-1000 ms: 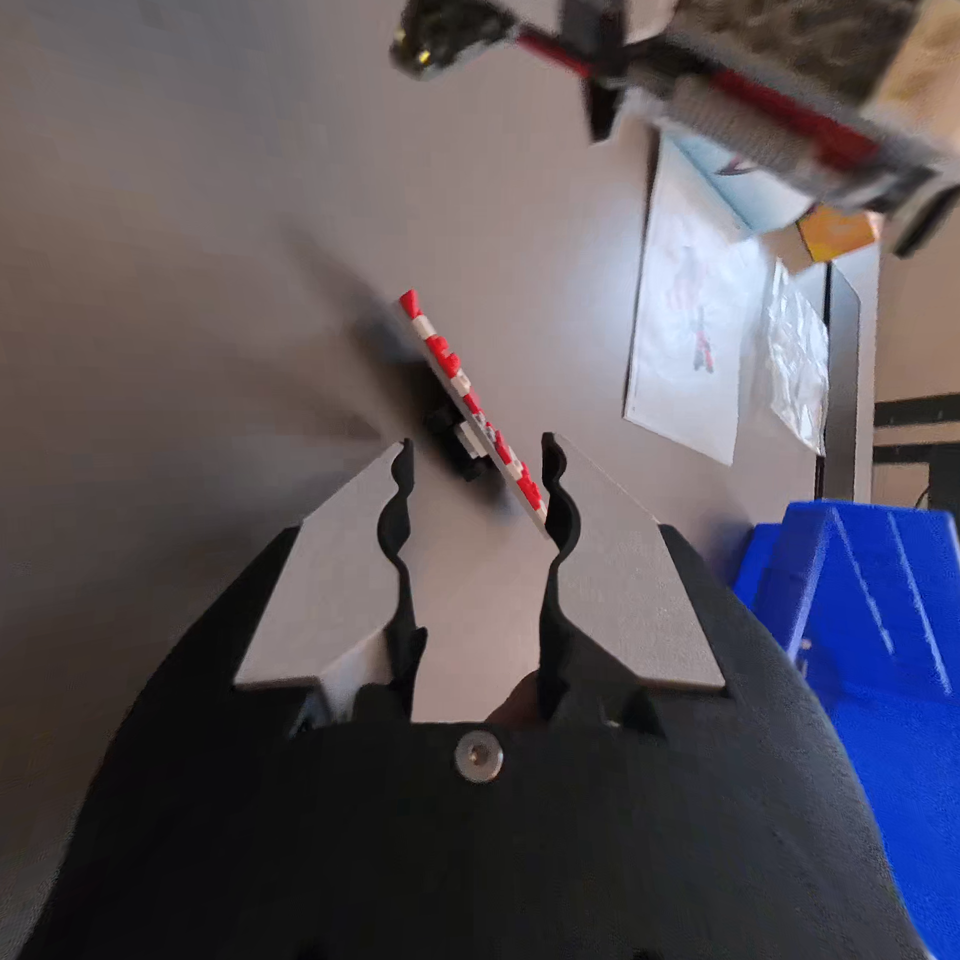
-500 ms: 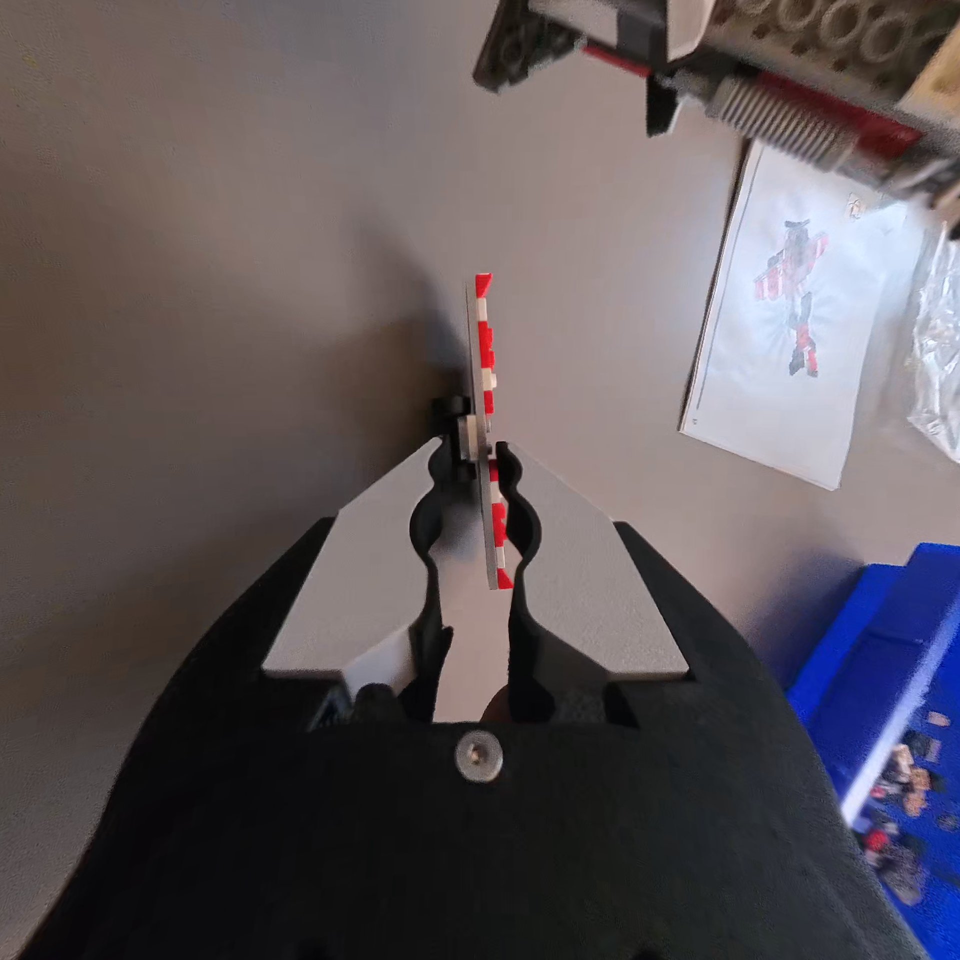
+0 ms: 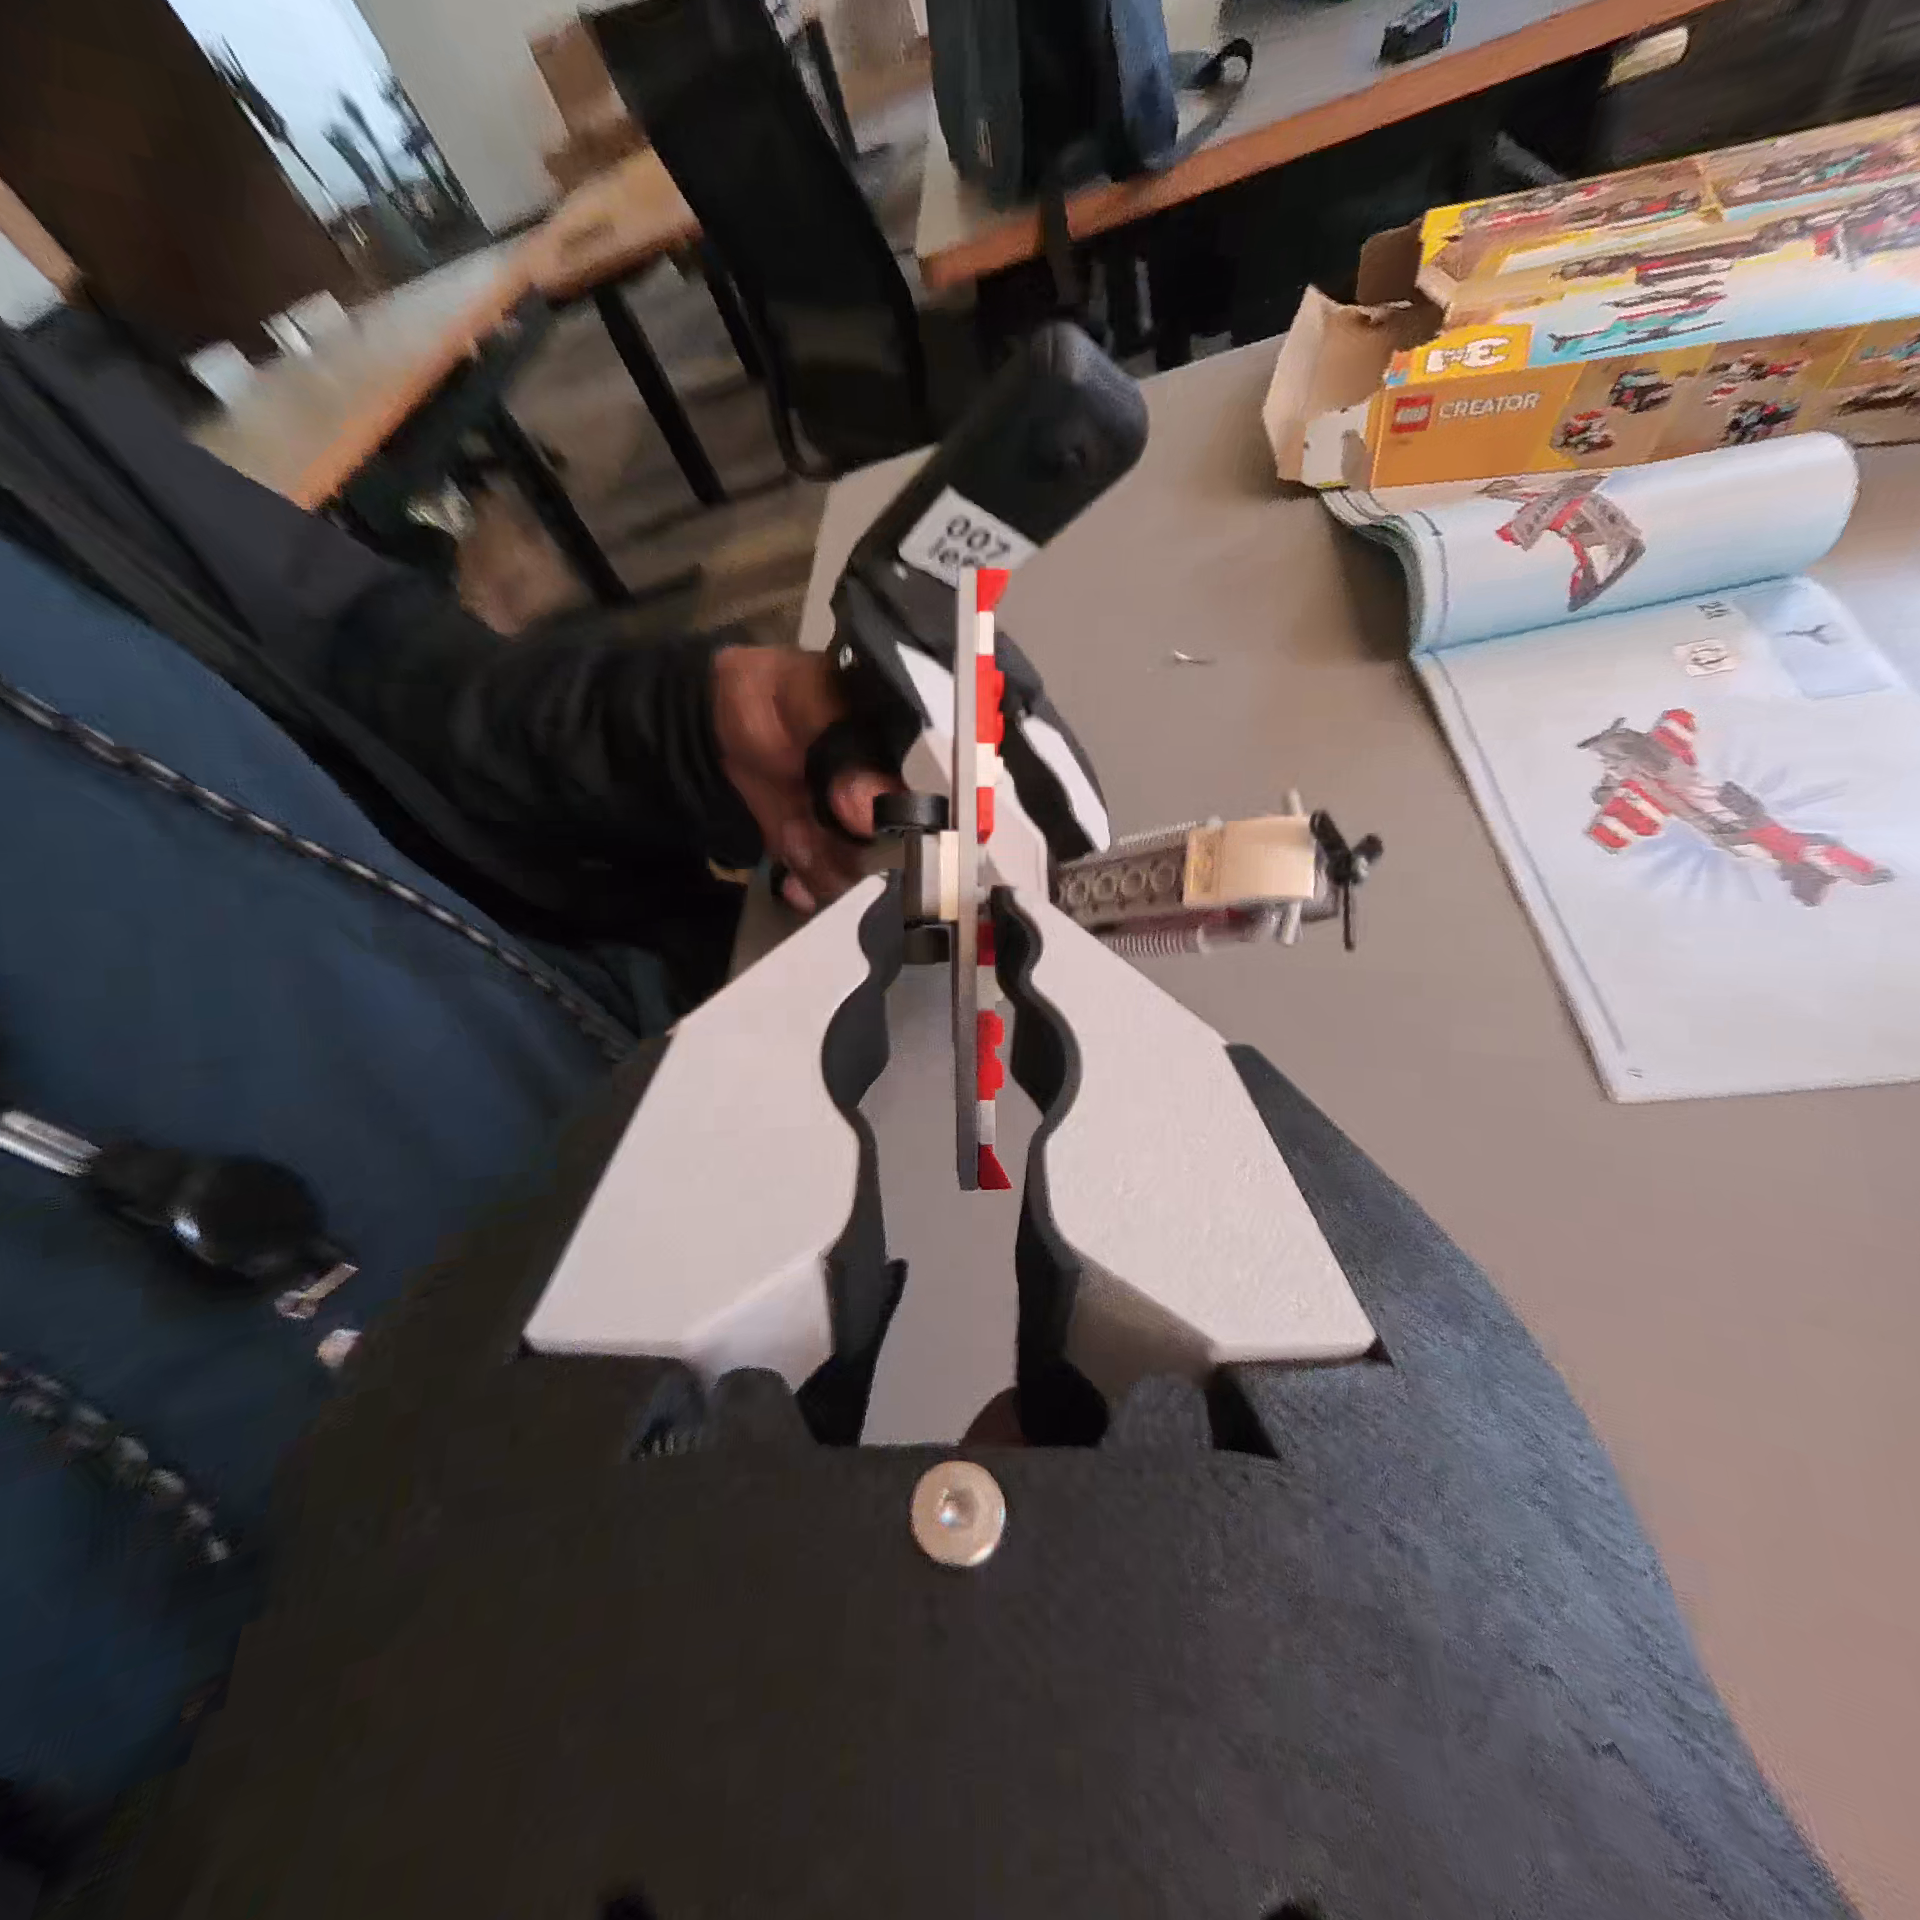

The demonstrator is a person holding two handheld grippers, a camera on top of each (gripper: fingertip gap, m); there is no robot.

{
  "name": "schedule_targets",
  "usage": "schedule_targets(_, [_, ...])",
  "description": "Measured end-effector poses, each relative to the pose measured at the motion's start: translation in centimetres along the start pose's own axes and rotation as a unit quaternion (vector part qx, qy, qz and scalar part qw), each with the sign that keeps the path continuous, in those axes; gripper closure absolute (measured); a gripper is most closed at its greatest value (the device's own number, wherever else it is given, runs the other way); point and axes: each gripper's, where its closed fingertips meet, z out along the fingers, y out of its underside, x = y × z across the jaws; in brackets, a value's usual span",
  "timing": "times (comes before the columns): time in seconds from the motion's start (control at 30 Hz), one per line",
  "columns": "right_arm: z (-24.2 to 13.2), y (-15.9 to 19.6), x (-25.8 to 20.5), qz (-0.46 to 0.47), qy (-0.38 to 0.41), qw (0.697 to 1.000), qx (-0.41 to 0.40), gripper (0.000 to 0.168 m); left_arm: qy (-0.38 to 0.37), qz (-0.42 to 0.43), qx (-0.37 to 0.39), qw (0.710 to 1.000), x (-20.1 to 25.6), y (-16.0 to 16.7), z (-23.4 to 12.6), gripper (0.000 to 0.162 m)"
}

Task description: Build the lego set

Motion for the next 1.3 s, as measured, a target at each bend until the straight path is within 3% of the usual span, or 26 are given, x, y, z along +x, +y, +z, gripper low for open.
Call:
schedule_targets(0.2, [0.9,1.0,0.8,0.098,-0.003,0.995,-0.023,0.152,0.023,-0.069,0.025,0.997,1.3,1.3,0.5,0.141])
schedule_targets(0.6, [1.6,2.3,3.4,0.156,0.038,0.986,-0.048,0.153,-0.003,-0.150,0.028,0.988,0.1,2.4,0.9,0.140])
schedule_targets(1.3, [1.4,3.1,6.2,0.087,0.154,0.983,-0.054,0.151,-0.022,-0.198,0.040,0.979,-1.2,2.3,1.0,0.139])
